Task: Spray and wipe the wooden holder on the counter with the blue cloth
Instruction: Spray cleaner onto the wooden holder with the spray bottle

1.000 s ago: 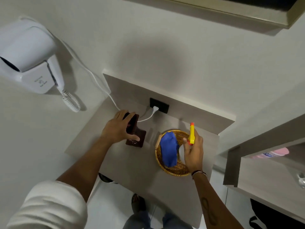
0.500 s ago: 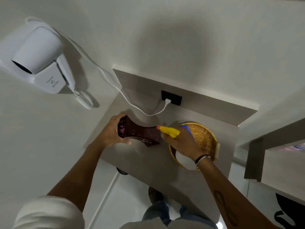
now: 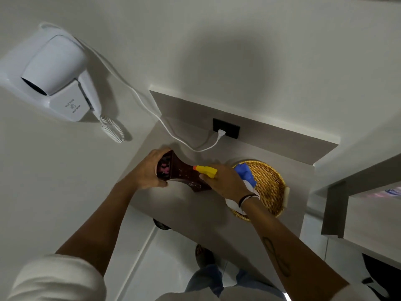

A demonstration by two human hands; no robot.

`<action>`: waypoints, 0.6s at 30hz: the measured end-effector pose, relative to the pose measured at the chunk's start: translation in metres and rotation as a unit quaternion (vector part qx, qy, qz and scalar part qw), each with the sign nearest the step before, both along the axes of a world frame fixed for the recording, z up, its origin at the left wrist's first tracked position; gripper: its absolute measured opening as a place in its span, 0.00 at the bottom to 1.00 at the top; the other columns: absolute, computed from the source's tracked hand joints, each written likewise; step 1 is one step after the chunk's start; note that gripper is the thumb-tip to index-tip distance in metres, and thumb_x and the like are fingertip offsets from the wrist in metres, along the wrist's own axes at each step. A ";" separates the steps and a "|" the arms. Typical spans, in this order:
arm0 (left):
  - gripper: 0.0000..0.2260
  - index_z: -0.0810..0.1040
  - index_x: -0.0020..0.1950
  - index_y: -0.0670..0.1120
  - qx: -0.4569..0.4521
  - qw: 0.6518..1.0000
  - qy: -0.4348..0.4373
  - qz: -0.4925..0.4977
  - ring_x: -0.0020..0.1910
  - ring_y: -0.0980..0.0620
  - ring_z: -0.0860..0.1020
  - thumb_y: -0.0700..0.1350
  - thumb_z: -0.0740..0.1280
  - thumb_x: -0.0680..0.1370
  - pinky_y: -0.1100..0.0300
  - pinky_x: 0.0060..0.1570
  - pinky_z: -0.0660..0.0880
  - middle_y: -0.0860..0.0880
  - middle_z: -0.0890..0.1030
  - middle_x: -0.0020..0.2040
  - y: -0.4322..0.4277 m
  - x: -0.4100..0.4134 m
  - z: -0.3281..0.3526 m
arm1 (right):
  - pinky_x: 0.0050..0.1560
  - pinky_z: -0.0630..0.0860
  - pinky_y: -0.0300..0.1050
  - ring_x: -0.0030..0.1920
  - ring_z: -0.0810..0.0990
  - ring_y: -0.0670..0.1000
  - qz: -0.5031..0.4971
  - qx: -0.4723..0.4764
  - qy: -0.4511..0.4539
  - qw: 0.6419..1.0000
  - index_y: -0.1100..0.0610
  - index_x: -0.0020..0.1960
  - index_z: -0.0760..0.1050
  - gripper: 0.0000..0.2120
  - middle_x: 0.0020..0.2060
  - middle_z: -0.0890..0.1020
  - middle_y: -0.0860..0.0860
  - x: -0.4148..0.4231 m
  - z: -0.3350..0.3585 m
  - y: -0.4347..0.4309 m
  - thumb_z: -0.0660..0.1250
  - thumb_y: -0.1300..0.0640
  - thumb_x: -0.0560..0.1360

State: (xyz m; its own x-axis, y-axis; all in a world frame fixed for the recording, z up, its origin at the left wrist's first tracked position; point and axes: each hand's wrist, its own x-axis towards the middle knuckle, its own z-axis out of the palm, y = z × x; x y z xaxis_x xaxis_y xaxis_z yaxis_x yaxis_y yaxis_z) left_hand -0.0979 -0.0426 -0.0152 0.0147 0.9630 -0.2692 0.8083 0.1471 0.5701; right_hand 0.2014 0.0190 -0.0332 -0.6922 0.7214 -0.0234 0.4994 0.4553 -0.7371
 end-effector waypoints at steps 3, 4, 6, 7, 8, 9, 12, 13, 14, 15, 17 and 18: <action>0.55 0.60 0.81 0.59 -0.009 1.000 0.026 0.003 0.64 0.48 0.74 0.49 0.86 0.60 0.48 0.66 0.75 0.50 0.71 0.66 -0.004 0.001 0.004 | 0.55 0.82 0.50 0.51 0.85 0.56 -0.009 0.009 0.005 1.000 0.51 0.72 0.76 0.17 0.52 0.87 0.56 0.002 0.000 -0.002 0.64 0.51 0.85; 0.56 0.59 0.82 0.59 -0.014 0.999 0.033 0.006 0.65 0.48 0.74 0.51 0.86 0.60 0.48 0.66 0.75 0.50 0.72 0.66 -0.005 0.001 0.005 | 0.53 0.80 0.46 0.51 0.85 0.55 -0.007 0.015 0.003 1.000 0.51 0.73 0.76 0.17 0.52 0.86 0.56 0.004 0.000 -0.003 0.63 0.51 0.85; 0.56 0.57 0.82 0.61 -0.021 0.999 0.043 0.019 0.64 0.48 0.75 0.55 0.85 0.60 0.48 0.65 0.75 0.50 0.73 0.66 -0.010 0.004 0.007 | 0.52 0.79 0.46 0.50 0.84 0.55 -0.004 0.017 0.003 1.000 0.51 0.74 0.74 0.18 0.52 0.85 0.56 0.008 0.001 -0.004 0.62 0.51 0.85; 0.56 0.57 0.82 0.62 -0.020 0.998 0.047 0.029 0.64 0.48 0.76 0.57 0.84 0.60 0.49 0.64 0.76 0.50 0.74 0.66 -0.012 0.006 0.008 | 0.52 0.80 0.48 0.50 0.84 0.55 -0.006 0.013 0.005 1.000 0.51 0.74 0.75 0.18 0.51 0.85 0.56 0.010 0.001 -0.005 0.62 0.51 0.85; 0.55 0.58 0.81 0.62 -0.017 0.998 0.051 0.044 0.64 0.47 0.77 0.60 0.83 0.60 0.49 0.64 0.76 0.50 0.75 0.66 -0.014 0.008 0.010 | 0.53 0.81 0.51 0.49 0.84 0.55 -0.009 0.008 0.009 1.000 0.53 0.73 0.76 0.18 0.50 0.85 0.56 0.011 0.001 -0.006 0.62 0.51 0.85; 0.53 0.59 0.81 0.61 -0.012 0.996 0.056 0.063 0.64 0.47 0.77 0.63 0.82 0.61 0.50 0.62 0.76 0.50 0.76 0.66 -0.015 0.012 0.011 | 0.53 0.82 0.54 0.48 0.83 0.55 -0.015 0.000 0.015 1.000 0.54 0.71 0.78 0.17 0.48 0.85 0.56 0.013 0.001 -0.007 0.63 0.51 0.85; 0.46 0.67 0.76 0.54 -0.001 0.986 0.081 0.143 0.59 0.48 0.80 0.71 0.77 0.64 0.54 0.55 0.73 0.50 0.80 0.64 -0.013 0.022 0.012 | 0.52 0.82 0.52 0.47 0.84 0.55 -0.006 0.003 0.029 1.000 0.55 0.70 0.79 0.16 0.48 0.86 0.56 0.019 0.000 -0.011 0.65 0.52 0.84; 0.44 0.69 0.74 0.52 -0.009 0.981 0.086 0.175 0.57 0.47 0.81 0.73 0.75 0.65 0.54 0.53 0.73 0.50 0.82 0.62 -0.011 0.024 0.012 | 0.52 0.81 0.49 0.48 0.85 0.55 0.005 0.011 0.033 0.999 0.54 0.72 0.77 0.17 0.49 0.86 0.56 0.022 -0.001 -0.013 0.65 0.53 0.84; 0.43 0.72 0.71 0.50 -0.024 0.975 0.086 0.206 0.55 0.47 0.82 0.74 0.73 0.65 0.55 0.50 0.73 0.49 0.82 0.59 -0.009 0.027 0.013 | 0.52 0.80 0.47 0.48 0.85 0.55 0.012 0.014 0.033 0.999 0.53 0.72 0.77 0.17 0.50 0.87 0.56 0.023 -0.002 -0.015 0.65 0.53 0.84; 0.41 0.74 0.67 0.50 -0.041 0.969 0.081 0.232 0.52 0.47 0.82 0.76 0.71 0.65 0.56 0.47 0.74 0.49 0.83 0.56 -0.007 0.028 0.015 | 0.52 0.80 0.46 0.49 0.85 0.54 0.014 0.009 0.031 0.999 0.52 0.73 0.77 0.18 0.50 0.87 0.56 0.024 -0.002 -0.017 0.65 0.52 0.84; 0.36 0.75 0.61 0.51 -0.076 0.959 0.062 0.265 0.46 0.49 0.82 0.76 0.71 0.65 0.60 0.38 0.72 0.48 0.82 0.51 -0.006 0.031 0.019 | 0.51 0.80 0.47 0.50 0.84 0.54 0.009 -0.004 0.024 1.000 0.52 0.72 0.78 0.17 0.52 0.86 0.55 0.022 -0.003 -0.020 0.64 0.50 0.84; 0.33 0.75 0.59 0.52 -0.088 0.957 0.048 0.274 0.43 0.51 0.81 0.75 0.72 0.67 0.61 0.36 0.71 0.48 0.82 0.50 -0.007 0.031 0.019 | 0.50 0.80 0.46 0.50 0.84 0.53 0.004 -0.007 0.021 1.000 0.53 0.70 0.78 0.17 0.52 0.86 0.54 0.020 -0.002 -0.022 0.64 0.49 0.84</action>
